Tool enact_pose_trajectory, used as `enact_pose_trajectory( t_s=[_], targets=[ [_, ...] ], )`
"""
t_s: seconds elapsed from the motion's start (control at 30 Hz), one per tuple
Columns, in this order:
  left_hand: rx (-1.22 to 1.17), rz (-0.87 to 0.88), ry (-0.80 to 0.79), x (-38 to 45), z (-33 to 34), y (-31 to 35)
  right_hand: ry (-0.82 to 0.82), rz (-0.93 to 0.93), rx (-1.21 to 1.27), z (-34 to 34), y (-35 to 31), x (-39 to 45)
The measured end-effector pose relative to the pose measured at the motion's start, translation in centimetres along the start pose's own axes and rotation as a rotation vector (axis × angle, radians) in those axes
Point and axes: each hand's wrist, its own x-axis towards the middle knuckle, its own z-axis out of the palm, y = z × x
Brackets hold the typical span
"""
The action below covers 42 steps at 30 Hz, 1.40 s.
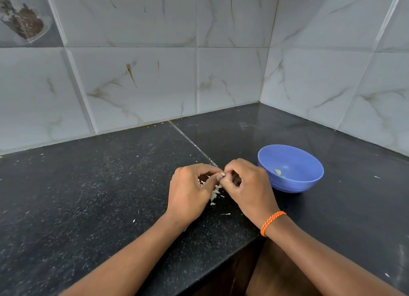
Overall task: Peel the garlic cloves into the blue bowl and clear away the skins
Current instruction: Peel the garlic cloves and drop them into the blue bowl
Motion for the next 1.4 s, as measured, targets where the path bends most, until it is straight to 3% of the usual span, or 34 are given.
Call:
enact_pose_trajectory(
  t_s=[0.13, 0.37, 0.97, 1.4],
  targets=[
    [-0.064, -0.063, 0.052, 0.22, -0.35, 0.06, -0.026, 0.079, 0.166, -0.34, 0.04, 0.02],
    [-0.094, -0.109, 0.063, 0.28, -0.6, 0.06, 0.014, 0.1, 0.101, -0.42, 0.31, 0.18],
    [0.053, -0.083, 0.106, 0.41, -0.44, -0.5, -0.083, 0.123, 0.028, -0.83, -0.4, 0.22],
    [0.032, -0.074, 0.079, 0.42, -0.45, -0.34, -0.075, 0.166, 0.149, -0.74, -0.07, 0.31]
  ],
)
